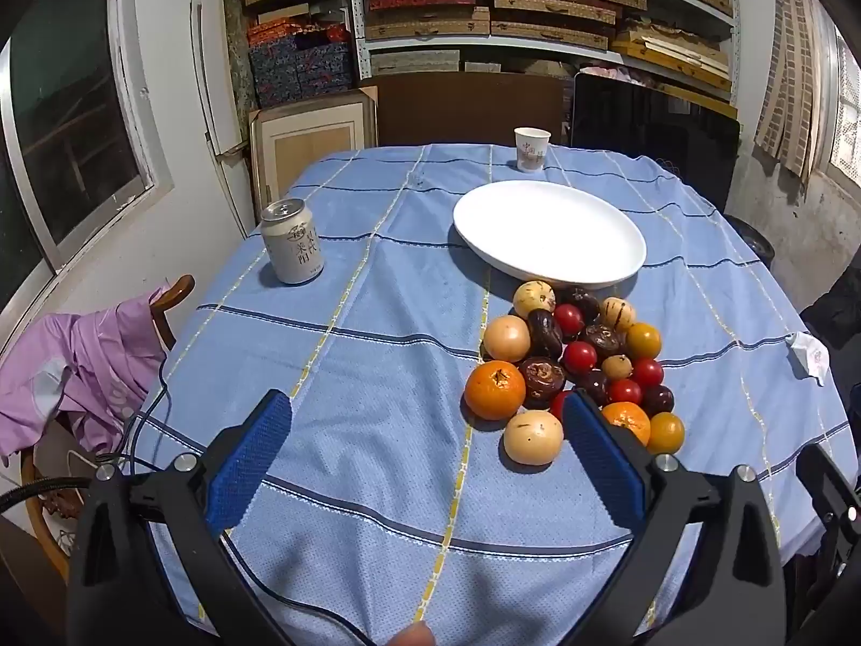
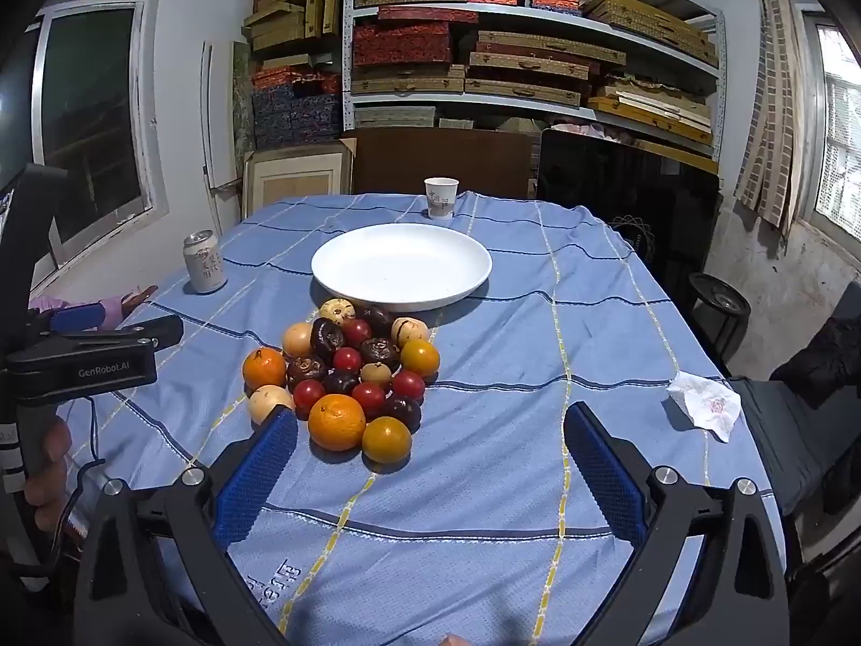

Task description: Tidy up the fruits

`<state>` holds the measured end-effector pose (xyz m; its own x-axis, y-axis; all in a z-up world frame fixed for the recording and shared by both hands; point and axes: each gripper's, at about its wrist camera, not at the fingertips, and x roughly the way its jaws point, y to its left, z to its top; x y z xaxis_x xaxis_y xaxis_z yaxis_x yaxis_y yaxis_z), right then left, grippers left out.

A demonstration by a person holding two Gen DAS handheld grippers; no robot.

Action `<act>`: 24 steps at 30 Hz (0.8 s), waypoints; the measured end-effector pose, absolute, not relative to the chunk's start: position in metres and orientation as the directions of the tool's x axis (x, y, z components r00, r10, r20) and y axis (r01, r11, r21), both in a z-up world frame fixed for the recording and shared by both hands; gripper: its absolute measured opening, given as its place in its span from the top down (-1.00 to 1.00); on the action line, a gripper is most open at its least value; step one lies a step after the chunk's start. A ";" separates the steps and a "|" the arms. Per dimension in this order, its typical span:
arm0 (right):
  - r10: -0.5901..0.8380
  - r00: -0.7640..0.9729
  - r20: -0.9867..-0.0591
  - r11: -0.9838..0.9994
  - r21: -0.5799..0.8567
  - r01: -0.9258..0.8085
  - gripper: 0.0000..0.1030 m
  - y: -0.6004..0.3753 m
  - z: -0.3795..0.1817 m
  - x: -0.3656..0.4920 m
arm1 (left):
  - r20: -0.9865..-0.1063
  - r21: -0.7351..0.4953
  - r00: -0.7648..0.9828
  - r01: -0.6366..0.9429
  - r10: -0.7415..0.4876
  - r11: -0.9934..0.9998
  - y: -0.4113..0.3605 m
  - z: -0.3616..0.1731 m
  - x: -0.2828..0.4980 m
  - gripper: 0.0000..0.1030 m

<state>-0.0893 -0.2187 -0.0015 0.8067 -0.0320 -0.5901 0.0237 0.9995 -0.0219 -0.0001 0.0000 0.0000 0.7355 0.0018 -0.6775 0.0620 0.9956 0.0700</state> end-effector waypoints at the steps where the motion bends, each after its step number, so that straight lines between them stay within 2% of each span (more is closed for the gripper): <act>1: -0.032 0.807 -0.590 0.999 -0.022 0.024 -0.93 -0.218 -0.002 -0.089 | -0.677 0.071 0.736 0.060 0.004 0.996 0.000 0.000 0.000 -0.92; 24: -0.031 0.810 -0.585 0.999 -0.009 0.032 -0.93 -0.216 -0.001 -0.088 | -0.675 0.080 0.738 0.069 0.003 0.994 0.000 0.002 0.000 -0.92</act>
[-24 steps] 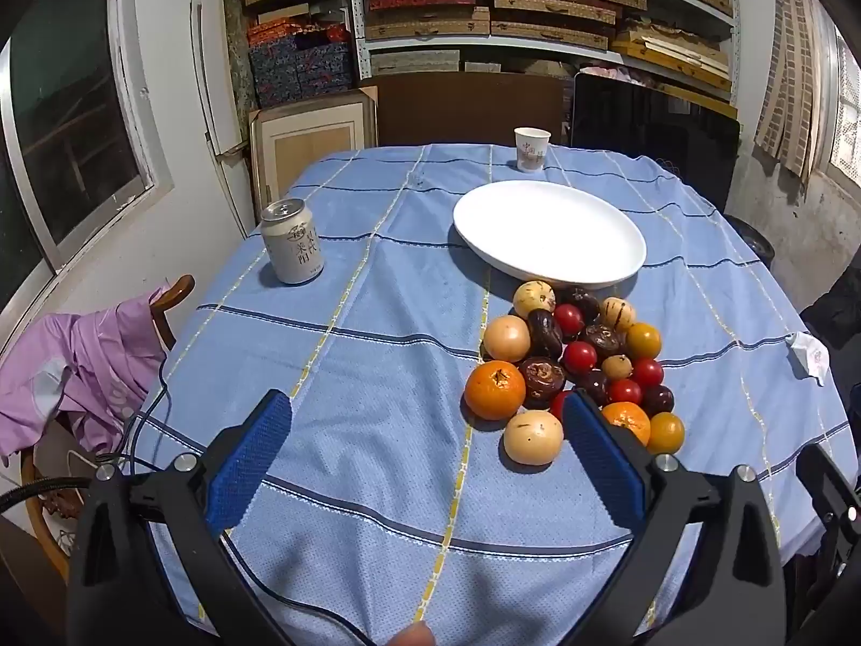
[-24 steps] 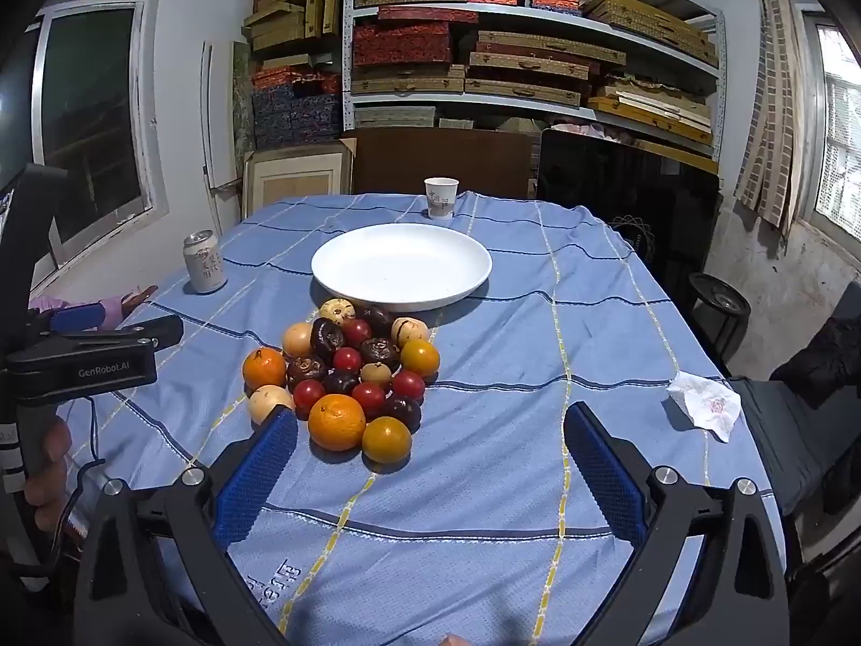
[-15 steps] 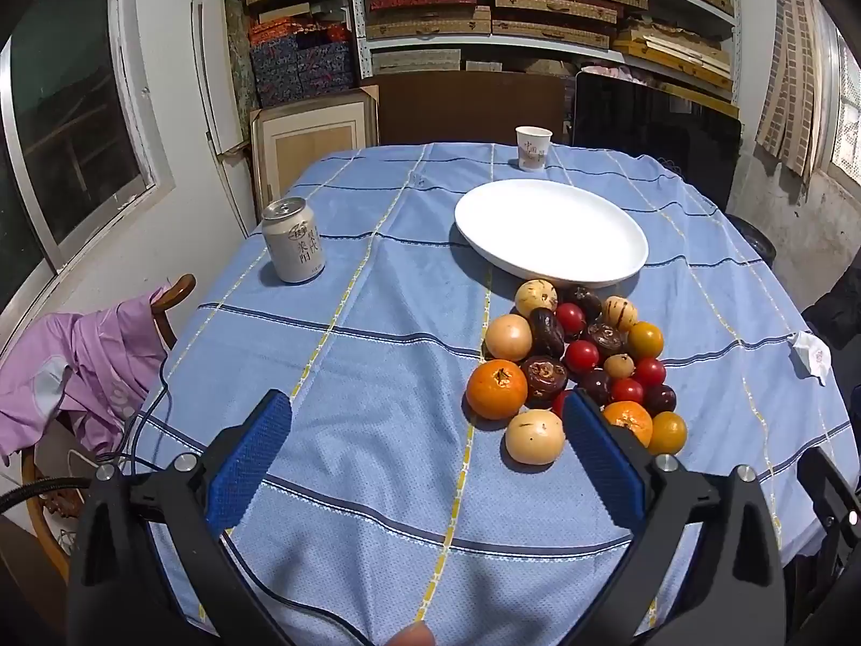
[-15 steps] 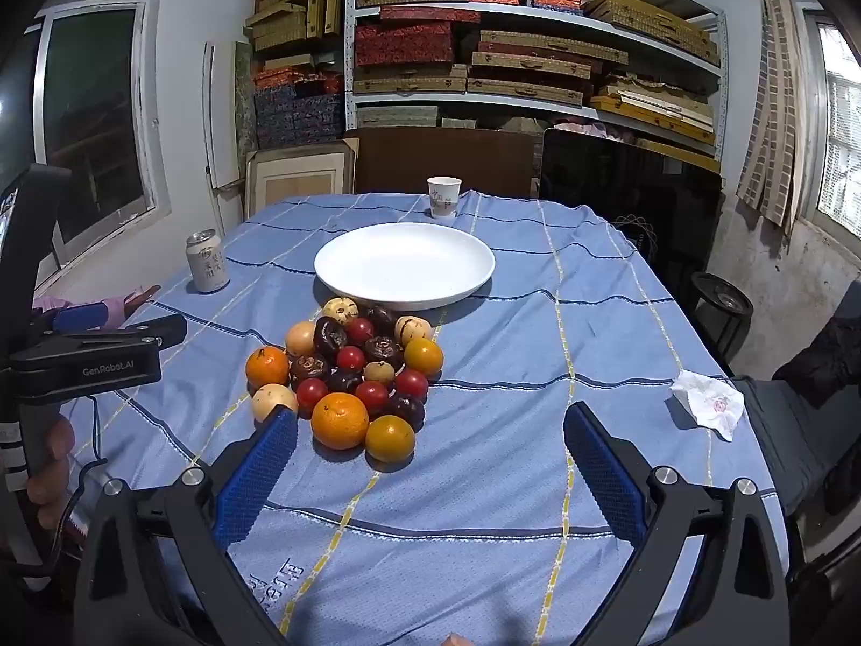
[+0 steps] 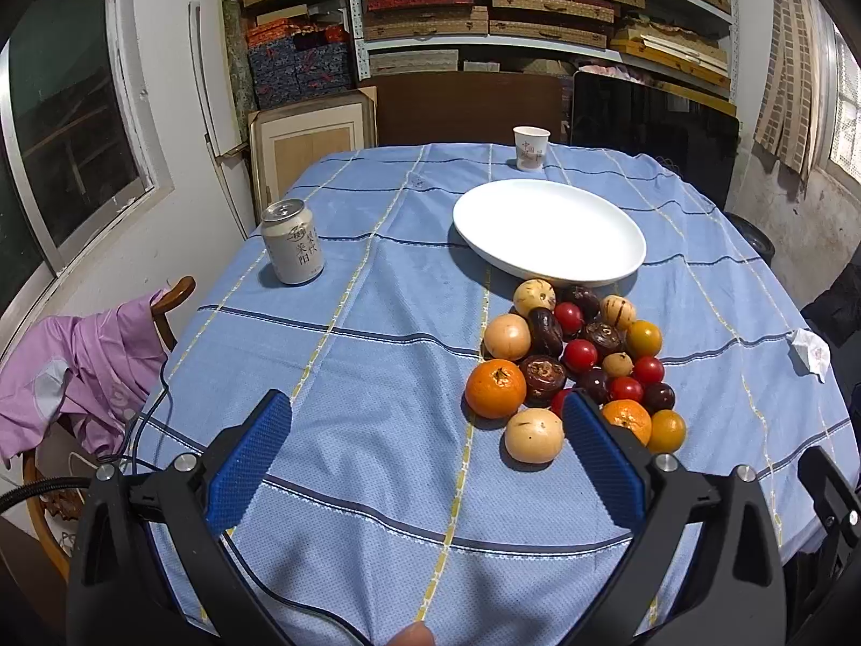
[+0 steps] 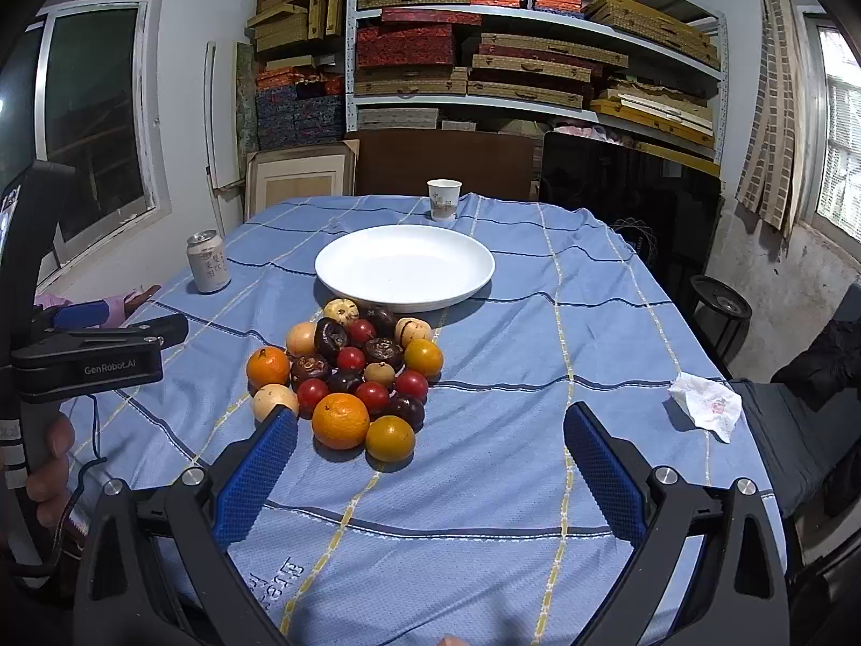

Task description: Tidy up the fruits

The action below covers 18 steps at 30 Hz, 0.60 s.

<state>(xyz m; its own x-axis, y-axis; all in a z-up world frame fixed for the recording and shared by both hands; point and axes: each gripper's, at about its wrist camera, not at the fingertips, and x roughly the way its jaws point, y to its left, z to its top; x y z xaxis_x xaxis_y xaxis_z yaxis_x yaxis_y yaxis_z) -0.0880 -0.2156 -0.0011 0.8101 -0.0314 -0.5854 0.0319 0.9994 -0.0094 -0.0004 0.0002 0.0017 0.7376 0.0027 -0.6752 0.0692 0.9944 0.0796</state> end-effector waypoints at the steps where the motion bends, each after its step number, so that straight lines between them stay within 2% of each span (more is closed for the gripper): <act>1: -0.032 0.810 -0.585 0.999 -0.008 0.034 -0.93 -0.216 -0.001 -0.087 | -0.675 0.080 0.738 0.071 0.002 0.994 0.000 0.002 -0.001 -0.92; 18: -0.026 0.812 -0.583 1.000 -0.003 0.030 -0.93 -0.219 -0.002 -0.093 | -0.674 0.084 0.738 0.076 0.001 0.994 -0.002 0.004 -0.002 -0.92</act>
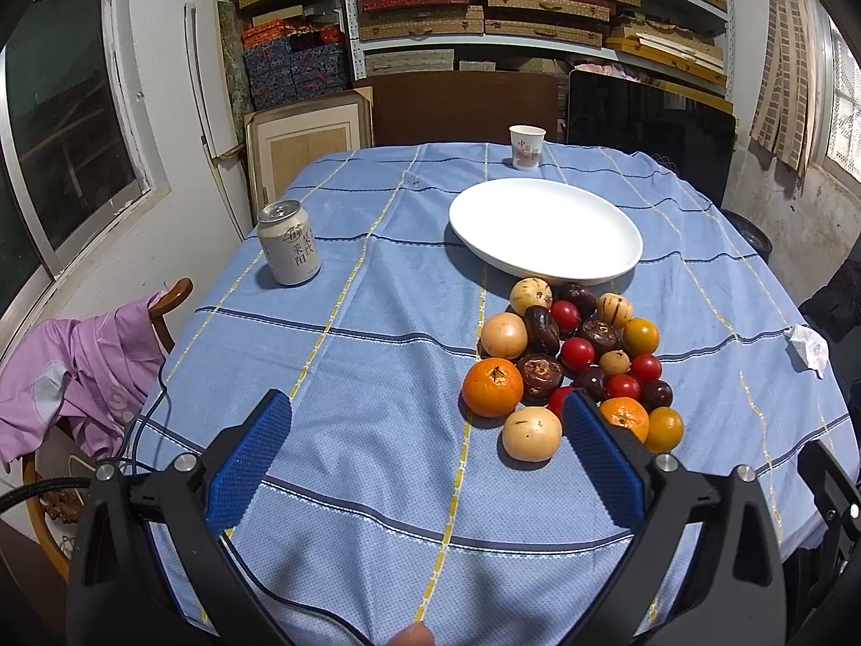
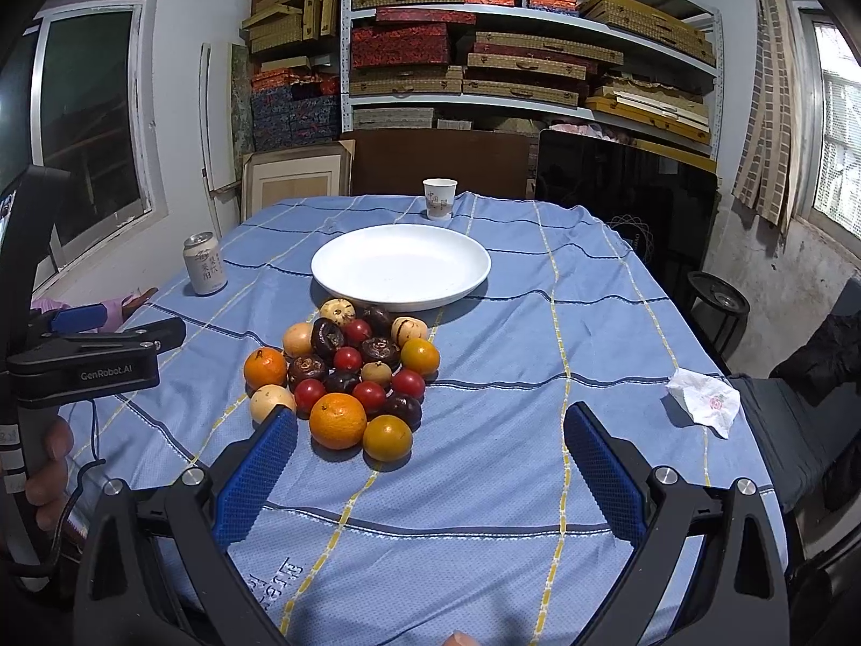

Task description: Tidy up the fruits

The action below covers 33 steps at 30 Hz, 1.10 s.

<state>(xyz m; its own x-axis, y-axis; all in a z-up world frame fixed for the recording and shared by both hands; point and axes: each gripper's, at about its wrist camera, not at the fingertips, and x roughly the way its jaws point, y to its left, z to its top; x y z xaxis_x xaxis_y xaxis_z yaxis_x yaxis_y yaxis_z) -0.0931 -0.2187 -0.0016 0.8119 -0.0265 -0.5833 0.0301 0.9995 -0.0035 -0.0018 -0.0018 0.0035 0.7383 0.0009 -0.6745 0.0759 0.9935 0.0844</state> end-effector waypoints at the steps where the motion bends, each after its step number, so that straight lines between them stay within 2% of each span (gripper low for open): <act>1: -0.027 0.813 -0.582 1.000 -0.005 0.029 -0.93 -0.219 -0.001 -0.093 | -0.674 0.083 0.738 0.076 0.000 0.994 -0.002 0.004 -0.002 -0.92; 33: -0.022 0.816 -0.578 1.000 -0.006 0.024 -0.93 -0.215 0.000 -0.096 | -0.675 0.085 0.738 0.077 0.001 0.993 -0.002 0.004 -0.003 -0.92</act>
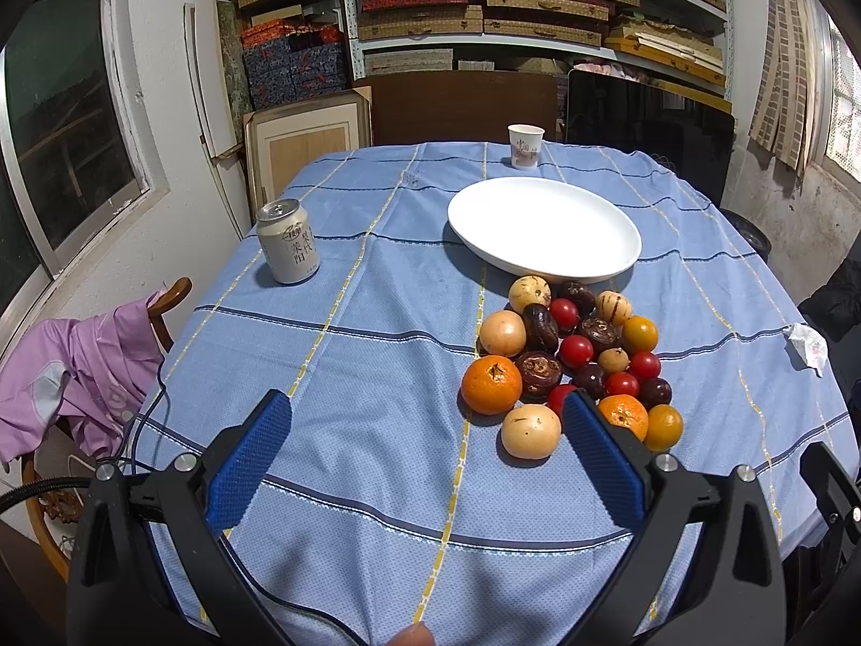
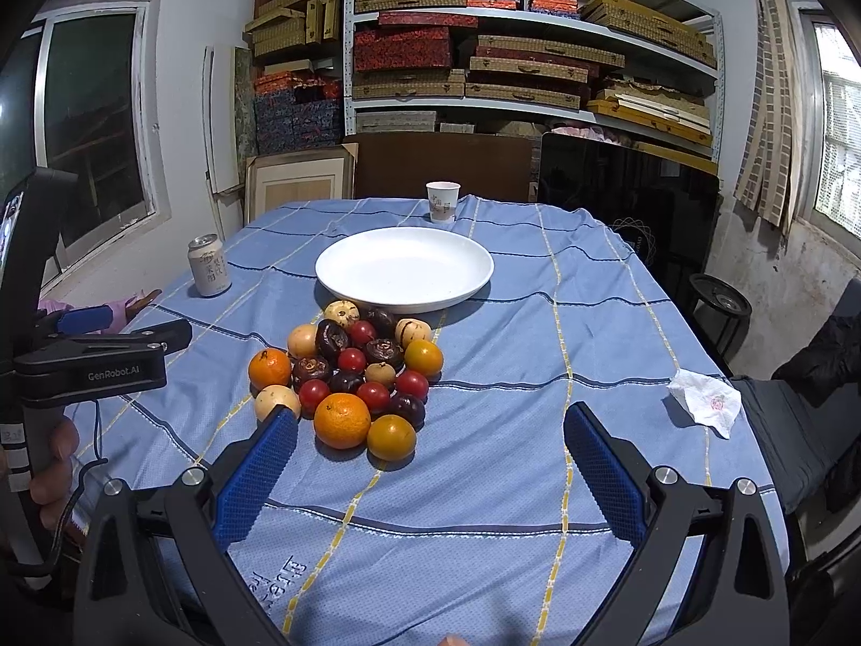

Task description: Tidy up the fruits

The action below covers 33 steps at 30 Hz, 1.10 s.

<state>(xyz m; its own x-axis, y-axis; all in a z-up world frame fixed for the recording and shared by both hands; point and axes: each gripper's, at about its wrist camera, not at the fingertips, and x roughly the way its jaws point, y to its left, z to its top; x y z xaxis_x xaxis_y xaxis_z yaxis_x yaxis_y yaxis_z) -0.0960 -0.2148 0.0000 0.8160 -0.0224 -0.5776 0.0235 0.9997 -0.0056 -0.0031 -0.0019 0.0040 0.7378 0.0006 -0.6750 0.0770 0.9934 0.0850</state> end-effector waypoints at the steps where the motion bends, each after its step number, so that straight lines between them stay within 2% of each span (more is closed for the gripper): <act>1: -0.022 0.816 -0.578 1.000 -0.006 0.023 -0.93 -0.215 0.000 -0.096 | -0.676 0.084 0.737 0.078 0.000 0.993 -0.002 0.004 -0.003 -0.92; 18: -0.010 0.810 -0.587 1.000 -0.001 0.012 -0.93 -0.212 -0.005 -0.095 | -0.680 0.082 0.733 0.079 -0.002 0.993 -0.003 -0.001 -0.003 -0.92; 24: 0.038 0.767 -0.641 0.999 0.031 -0.024 -0.93 -0.211 -0.021 -0.080 | -0.701 0.082 0.713 0.085 -0.003 0.993 0.001 -0.015 0.006 -0.92; 29: 0.056 0.699 -0.713 0.997 -0.001 -0.081 -0.93 -0.201 -0.054 -0.052 | -0.747 0.077 0.663 0.155 -0.046 0.985 0.004 -0.043 0.020 -0.92; 31: 0.062 0.659 -0.749 0.996 0.007 -0.086 -0.84 -0.202 -0.070 -0.039 | -0.765 0.067 0.642 0.172 -0.060 0.983 0.005 -0.056 0.024 -0.92; 33: 0.082 0.608 -0.790 0.996 0.040 -0.082 -0.65 -0.204 -0.087 -0.023 | -0.779 0.060 0.623 0.176 -0.064 0.983 0.006 -0.067 0.029 -0.92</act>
<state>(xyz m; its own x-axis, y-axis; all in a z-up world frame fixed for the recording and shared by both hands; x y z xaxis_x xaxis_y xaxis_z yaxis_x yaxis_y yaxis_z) -0.0233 -0.2045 -0.0869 0.6083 0.0819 -0.7895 -0.0820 0.9958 0.0400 0.0295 0.0063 -0.0667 0.6233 -0.0637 -0.7794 0.1760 0.9825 0.0604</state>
